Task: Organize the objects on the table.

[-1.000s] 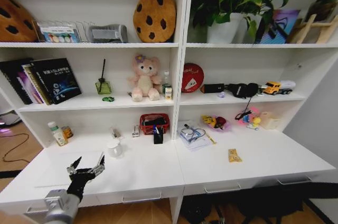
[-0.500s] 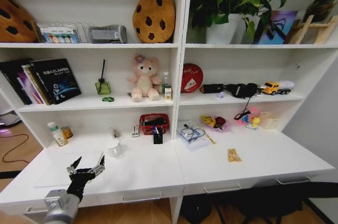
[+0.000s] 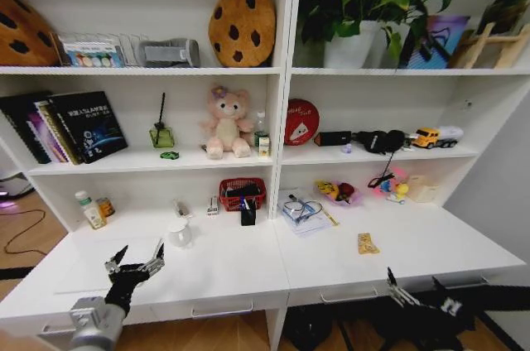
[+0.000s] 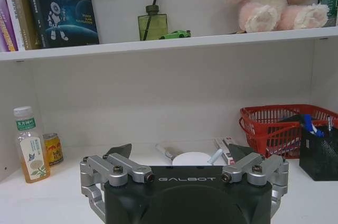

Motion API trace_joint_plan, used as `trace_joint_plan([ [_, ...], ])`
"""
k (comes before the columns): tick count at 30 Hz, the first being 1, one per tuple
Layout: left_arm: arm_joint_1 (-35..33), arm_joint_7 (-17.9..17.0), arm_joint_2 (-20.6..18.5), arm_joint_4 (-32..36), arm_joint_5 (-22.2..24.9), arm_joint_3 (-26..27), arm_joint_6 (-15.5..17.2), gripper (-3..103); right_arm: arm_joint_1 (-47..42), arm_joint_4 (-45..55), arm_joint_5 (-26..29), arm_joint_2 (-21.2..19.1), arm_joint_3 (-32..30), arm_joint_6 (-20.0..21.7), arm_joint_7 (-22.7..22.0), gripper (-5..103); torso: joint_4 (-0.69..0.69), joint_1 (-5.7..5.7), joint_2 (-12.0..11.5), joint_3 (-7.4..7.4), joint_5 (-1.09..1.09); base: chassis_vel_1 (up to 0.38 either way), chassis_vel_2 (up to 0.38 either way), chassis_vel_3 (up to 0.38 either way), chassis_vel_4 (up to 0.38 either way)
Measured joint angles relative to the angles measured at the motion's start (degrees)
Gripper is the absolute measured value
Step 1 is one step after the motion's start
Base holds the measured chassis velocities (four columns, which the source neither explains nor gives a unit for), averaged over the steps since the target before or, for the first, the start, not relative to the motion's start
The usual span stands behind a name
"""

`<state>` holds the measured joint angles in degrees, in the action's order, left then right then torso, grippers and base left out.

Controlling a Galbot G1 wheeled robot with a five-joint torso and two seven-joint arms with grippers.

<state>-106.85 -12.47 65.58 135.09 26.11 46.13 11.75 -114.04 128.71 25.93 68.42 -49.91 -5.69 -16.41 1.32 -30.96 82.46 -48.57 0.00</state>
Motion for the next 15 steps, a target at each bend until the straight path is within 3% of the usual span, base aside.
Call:
trace_joint_plan([
  [7,0.0,-0.01,0.0,0.0,0.0,0.0,0.0,100,3.97,-0.1,1.82,-2.36,1.95,2.97,-1.47,100,-0.01,0.0,0.0,0.0,-0.02,-0.057,-0.039,0.064,0.061],
  [15,0.0,0.02,0.0,0.0,0.0,0.0,0.0,100,7.41,-2.87,2.06,-3.1,3.19,4.18,-1.55,100,0.02,0.0,0.0,0.0,-0.01,-0.207,-0.188,0.168,0.196],
])
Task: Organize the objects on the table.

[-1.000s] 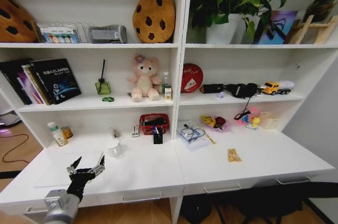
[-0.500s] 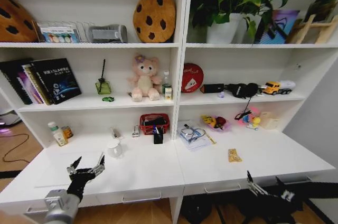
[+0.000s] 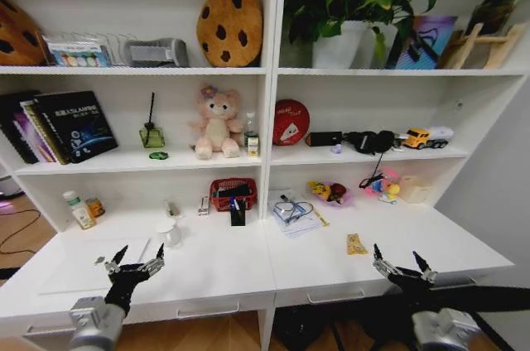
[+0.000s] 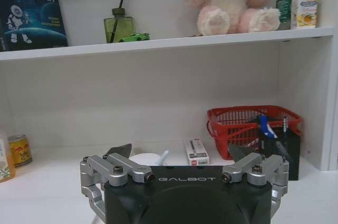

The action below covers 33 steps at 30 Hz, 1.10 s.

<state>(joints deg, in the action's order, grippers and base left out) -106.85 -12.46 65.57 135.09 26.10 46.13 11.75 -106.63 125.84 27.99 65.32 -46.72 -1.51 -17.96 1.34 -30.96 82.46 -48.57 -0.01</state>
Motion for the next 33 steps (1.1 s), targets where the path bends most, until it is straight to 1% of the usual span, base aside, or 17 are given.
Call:
trace_joint_plan([
  [3,0.0,-0.01,0.0,0.0,0.0,0.0,0.0,100,1.12,-0.64,0.76,-0.77,0.2,1.71,1.34,100,0.0,0.0,0.0,0.0,0.04,-0.256,-0.231,0.238,0.249],
  [4,-0.01,0.0,0.0,-0.01,0.0,-0.01,0.01,100,2.27,-1.0,1.91,-2.01,0.48,3.78,2.51,100,0.02,0.01,0.0,0.0,-0.02,-0.215,-0.26,0.214,0.224],
  [5,-0.01,0.0,0.0,-0.01,0.0,-0.01,0.01,100,2.27,-1.0,1.91,-2.01,0.48,3.78,2.51,100,0.02,0.01,0.0,0.0,-0.02,-0.215,-0.26,0.214,0.224],
  [6,-0.01,0.04,0.01,0.01,0.0,-0.01,0.0,100,4.75,-1.45,3.73,-4.08,1.64,7.19,3.08,100,-0.04,0.02,0.0,0.0,0.05,-0.206,-0.204,0.138,0.169],
  [7,0.01,0.04,0.01,0.01,0.0,-0.01,0.0,100,7.47,-2.01,5.23,-5.86,3.22,10.13,2.84,100,0.01,0.0,-0.01,-0.01,0.08,-0.1,-0.158,0.138,0.001],
  [9,0.0,0.07,0.01,0.01,0.0,-0.02,0.0,100,10.69,-2.47,7.43,-7.44,5.11,13.39,2.14,100,-0.03,0.01,-0.01,0.0,-0.02,-0.085,-0.11,0.088,0.032],
  [10,0.0,0.07,0.01,0.01,0.0,-0.02,0.0,100,10.69,-2.47,7.43,-7.44,5.11,13.39,2.14,100,-0.03,0.01,-0.01,0.0,-0.02,-0.07,-0.11,0.088,0.064],
  [12,-0.01,0.05,0.01,0.01,0.0,-0.01,0.0,100,13.84,-3.89,10.22,-9.01,7.65,17.03,2.2,100,-0.04,0.01,0.0,0.0,0.04,0.02,0.023,0.02,0.038],
  [15,0.0,0.03,0.0,0.0,0.0,0.0,0.0,100,16.22,-6.52,10.49,-10.25,9.9,17.56,3.86,100,-0.02,0.02,0.0,0.01,-0.05,0.044,0.053,-0.045,-0.022],
  [16,0.0,0.02,0.0,0.0,0.0,0.0,0.0,100,17.68,-8.25,10.44,-10.76,11.01,17.56,4.89,103,-0.02,0.02,0.0,0.0,-0.01,0.064,0.042,-0.074,-0.062],
  [17,0.0,0.02,0.0,0.0,0.0,0.0,0.0,100,17.68,-8.25,10.44,-10.76,11.01,17.56,4.89,103,-0.02,0.02,0.0,0.0,-0.01,0.064,0.042,-0.074,-0.062],
  [18,0.0,0.02,0.0,0.0,0.0,0.01,0.0,100,19.53,-10.44,10.46,-11.28,12.47,17.56,5.52,99,-0.02,0.01,0.0,0.0,0.01,0.075,0.058,-0.041,-0.059],
  [21,0.0,0.01,-0.01,0.0,0.0,0.01,0.0,100,22.6,-14.1,10.55,-11.96,15.2,17.55,6.04,94,-0.01,0.01,0.0,0.01,-0.02,0.0,0.0,0.0,0.0],
  [25,0.0,0.0,0.0,0.0,0.0,0.0,0.0,100,25.02,-16.83,10.61,-12.18,17.86,17.54,6.03,96,-0.02,0.01,0.0,0.0,0.02,0.0,0.0,0.0,0.0],
  [26,0.0,0.0,-0.01,0.0,0.0,0.0,0.0,100,26.69,-18.49,10.81,-12.13,19.84,17.67,5.52,94,-0.02,0.01,0.0,0.0,0.01,0.0,0.0,0.0,0.0],
  [31,0.0,0.0,0.0,0.0,0.0,0.0,0.0,100,29.43,-21.36,10.77,-11.36,23.17,17.96,4.69,92,-0.01,0.0,0.0,0.0,0.03,0.0,0.0,0.0,0.0],
  [33,0.0,0.0,-0.01,0.0,0.0,0.0,0.0,100,31.09,-23.01,10.52,-10.6,25.15,18.1,3.86,86,-0.02,0.01,0.0,0.0,-0.01,0.0,0.0,0.0,0.0],
])
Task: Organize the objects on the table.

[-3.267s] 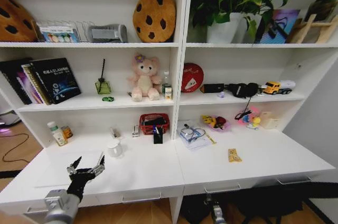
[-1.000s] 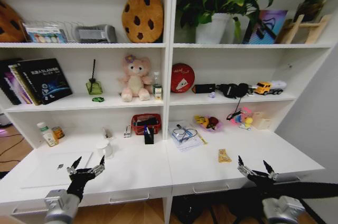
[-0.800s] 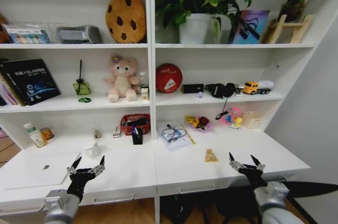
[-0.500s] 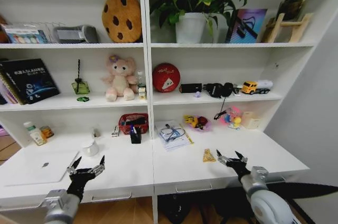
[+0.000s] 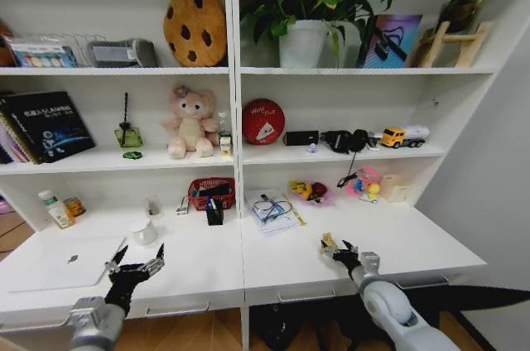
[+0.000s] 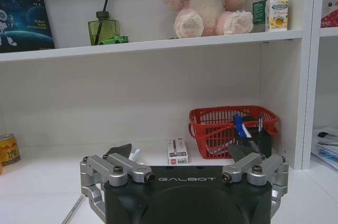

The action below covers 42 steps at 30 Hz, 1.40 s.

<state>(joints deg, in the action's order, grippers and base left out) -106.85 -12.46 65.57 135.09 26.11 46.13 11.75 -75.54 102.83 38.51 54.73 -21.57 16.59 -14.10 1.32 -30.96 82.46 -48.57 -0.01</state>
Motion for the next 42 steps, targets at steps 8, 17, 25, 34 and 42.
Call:
trace_joint_plan([
  [8,0.0,-0.01,0.01,0.0,0.0,0.0,0.0,100,1.09,-2.52,-0.36,0.83,1.04,0.07,-0.39,66,0.0,0.0,0.0,0.0,0.01,0.0,0.0,0.0,0.0],
  [17,0.0,-0.01,0.0,0.0,0.0,0.0,0.0,100,-0.22,-2.68,-0.71,1.0,-0.43,-0.55,0.26,34,0.0,0.0,0.02,0.01,0.0,0.0,0.0,0.0,0.0],
  [25,0.0,-0.01,0.0,0.0,0.0,0.0,0.0,100,-0.82,-1.46,-1.45,0.73,-1.77,-1.05,1.03,20,0.01,0.0,0.01,0.0,0.04,0.0,0.0,0.0,0.0],
  [34,0.0,-0.02,0.0,0.0,0.0,0.0,0.0,100,3.17,-0.62,-4.06,-2.26,-5.52,-5.17,2.9,20,0.0,0.0,0.01,0.0,0.01,0.0,0.0,0.0,0.0],
  [42,0.0,-0.01,0.0,0.0,0.0,0.0,0.0,100,17.9,-12.26,-0.19,-2.8,0.45,-5.93,4.24,20,-0.01,0.0,0.01,0.0,0.01,0.0,0.0,0.0,0.0],
])
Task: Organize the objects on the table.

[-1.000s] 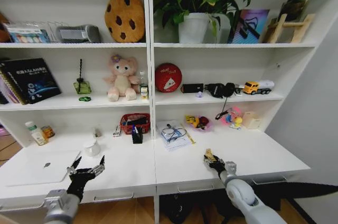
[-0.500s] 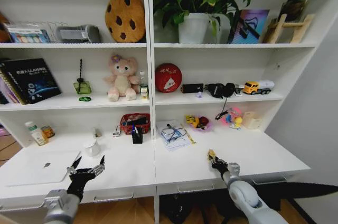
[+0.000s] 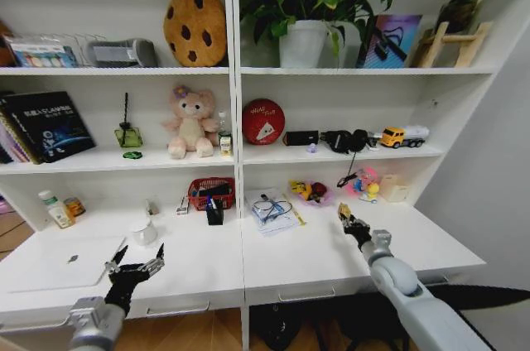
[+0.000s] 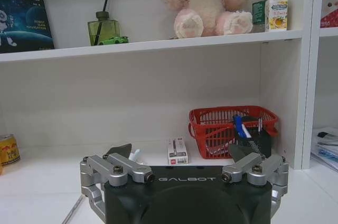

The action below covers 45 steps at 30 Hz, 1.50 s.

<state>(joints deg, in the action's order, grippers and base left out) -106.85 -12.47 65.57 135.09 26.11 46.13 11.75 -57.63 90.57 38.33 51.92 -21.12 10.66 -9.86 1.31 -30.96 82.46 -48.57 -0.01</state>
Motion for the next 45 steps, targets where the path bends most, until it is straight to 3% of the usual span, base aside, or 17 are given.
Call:
trace_joint_plan([
  [5,0.0,0.01,0.0,0.0,0.0,0.0,0.0,100,16.23,-14.45,-1.0,2.81,9.83,-0.84,1.77,20,0.01,0.0,-0.01,0.0,-0.01,0.0,0.0,0.0,0.0],
  [13,0.0,0.0,0.0,0.0,0.0,0.0,0.0,100,29.86,-31.61,-2.66,9.15,16.79,-2.02,3.04,20,0.0,-0.01,-0.01,0.0,-0.03,0.0,0.0,0.0,0.0],
  [19,0.0,-0.01,0.0,0.0,0.0,0.0,0.0,100,31.04,-36.44,-5.43,12.22,16.93,-4.5,3.36,20,0.03,0.0,-0.01,0.0,-0.01,0.0,0.0,0.0,0.0],
  [26,0.0,-0.01,0.0,0.0,0.0,0.0,0.0,100,31.31,-37.8,-5.92,12.86,16.92,-5.62,3.57,20,0.02,0.0,0.0,0.0,0.0,0.0,0.0,0.0,0.0],
  [29,0.0,0.0,0.0,0.0,0.0,0.0,0.0,100,32.32,-41.87,-7.3,14.94,16.6,-9.34,3.89,20,-0.01,0.0,-0.01,0.0,0.02,0.0,0.0,0.0,0.0],
  [39,0.0,0.0,0.0,0.0,0.0,0.0,0.0,100,31.65,-43.23,-7.52,13.98,14.35,-8.84,7.02,18,0.02,0.01,0.0,0.01,0.01,0.0,0.0,0.0,0.0],
  [45,0.0,0.0,0.0,0.0,0.0,0.0,0.0,100,32.71,-45.12,-7.28,14.85,15.08,-9.76,7.24,45,0.0,0.01,0.0,0.01,0.0,0.0,0.0,0.0,0.0],
])
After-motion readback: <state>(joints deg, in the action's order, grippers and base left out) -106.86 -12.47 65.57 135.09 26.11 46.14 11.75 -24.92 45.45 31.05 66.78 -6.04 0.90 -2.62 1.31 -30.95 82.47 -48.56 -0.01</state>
